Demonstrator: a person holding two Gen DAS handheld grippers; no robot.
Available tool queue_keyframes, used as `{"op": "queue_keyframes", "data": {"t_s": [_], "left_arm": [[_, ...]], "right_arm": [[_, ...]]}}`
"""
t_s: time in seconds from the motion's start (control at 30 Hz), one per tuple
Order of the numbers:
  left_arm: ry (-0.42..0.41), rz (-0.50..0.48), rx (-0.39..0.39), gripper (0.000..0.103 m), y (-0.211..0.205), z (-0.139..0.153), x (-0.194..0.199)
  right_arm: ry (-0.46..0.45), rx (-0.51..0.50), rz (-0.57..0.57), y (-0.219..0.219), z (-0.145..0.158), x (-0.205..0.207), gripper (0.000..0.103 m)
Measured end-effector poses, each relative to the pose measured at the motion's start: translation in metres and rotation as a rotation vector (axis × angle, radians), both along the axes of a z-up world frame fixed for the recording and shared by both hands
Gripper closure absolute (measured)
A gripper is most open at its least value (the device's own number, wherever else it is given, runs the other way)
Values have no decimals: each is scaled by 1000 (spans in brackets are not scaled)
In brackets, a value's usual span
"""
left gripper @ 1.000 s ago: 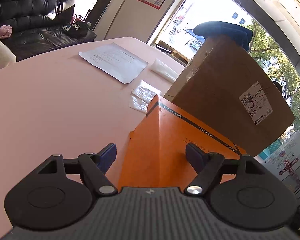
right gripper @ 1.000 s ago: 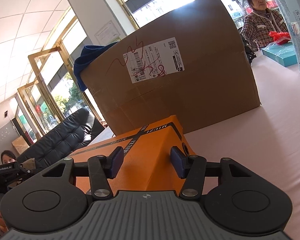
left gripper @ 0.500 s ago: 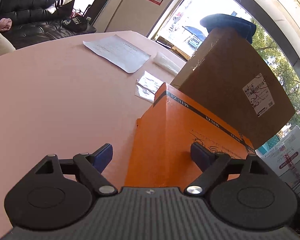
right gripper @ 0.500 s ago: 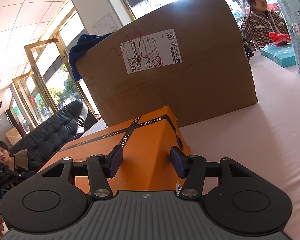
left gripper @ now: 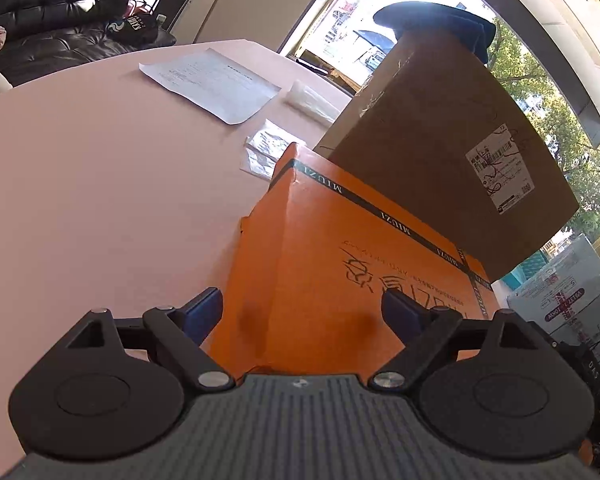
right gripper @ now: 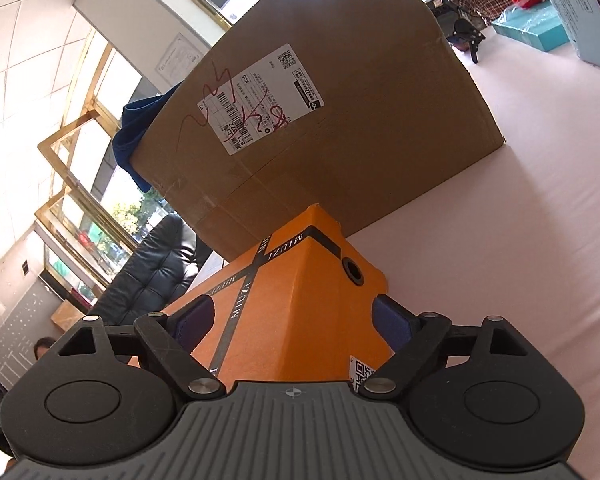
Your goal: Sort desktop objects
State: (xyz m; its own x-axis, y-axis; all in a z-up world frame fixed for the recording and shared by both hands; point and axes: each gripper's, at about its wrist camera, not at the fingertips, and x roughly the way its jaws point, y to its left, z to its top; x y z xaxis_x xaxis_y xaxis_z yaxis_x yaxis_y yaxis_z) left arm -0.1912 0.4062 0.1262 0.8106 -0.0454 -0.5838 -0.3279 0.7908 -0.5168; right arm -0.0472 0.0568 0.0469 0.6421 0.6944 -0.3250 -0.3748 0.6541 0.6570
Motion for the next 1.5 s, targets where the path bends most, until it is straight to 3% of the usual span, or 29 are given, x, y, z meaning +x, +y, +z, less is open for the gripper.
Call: {"op": "queue_keyframes", "data": {"t_s": [0.1,0.17,0.23,0.33,0.5,0.8,0.93,1.0,1.03,1.07,1.1,1.13,1.17,1.23,1.33,1.5], "left_arm": [[-8,1,-29,15,-3,-7,4],[-23,17,-41,16,-2,-10,3],[-43,38,-42,26,-1,-10,-1],[-66,60,-11,45,-1,-5,-8],[-78,124,11,46,17,-2,-27],[-87,297,44,46,82,-1,-89],[-65,309,66,46,88,4,-98],[-27,294,126,46,81,14,-95],[-12,301,168,46,75,22,-95],[3,308,210,44,69,29,-96],[-7,331,244,29,63,36,-99],[-47,389,300,11,51,47,-105],[-98,435,348,6,39,55,-112],[-173,456,467,0,8,73,-115],[-229,329,568,0,-45,91,-94],[-316,114,548,0,-136,99,-39]], "right_arm": [[45,16,25,-2,-1,4,28],[42,-4,32,0,-1,4,61],[22,-24,31,3,-1,2,66],[-2,-47,35,7,1,1,67],[-30,-73,69,36,1,0,67],[-145,-203,223,143,12,-24,68],[-162,-203,229,155,11,-30,68],[-172,-209,225,154,13,-31,68],[-173,-206,222,152,14,-31,67],[-174,-192,206,147,14,-32,53],[-188,-173,174,140,15,-36,39],[-215,-158,132,131,18,-39,14],[-259,-149,87,122,21,-43,5],[-353,-135,-4,102,28,-50,0],[-449,-170,-83,72,38,-55,0],[-470,-168,-213,2,47,-57,0]]}}
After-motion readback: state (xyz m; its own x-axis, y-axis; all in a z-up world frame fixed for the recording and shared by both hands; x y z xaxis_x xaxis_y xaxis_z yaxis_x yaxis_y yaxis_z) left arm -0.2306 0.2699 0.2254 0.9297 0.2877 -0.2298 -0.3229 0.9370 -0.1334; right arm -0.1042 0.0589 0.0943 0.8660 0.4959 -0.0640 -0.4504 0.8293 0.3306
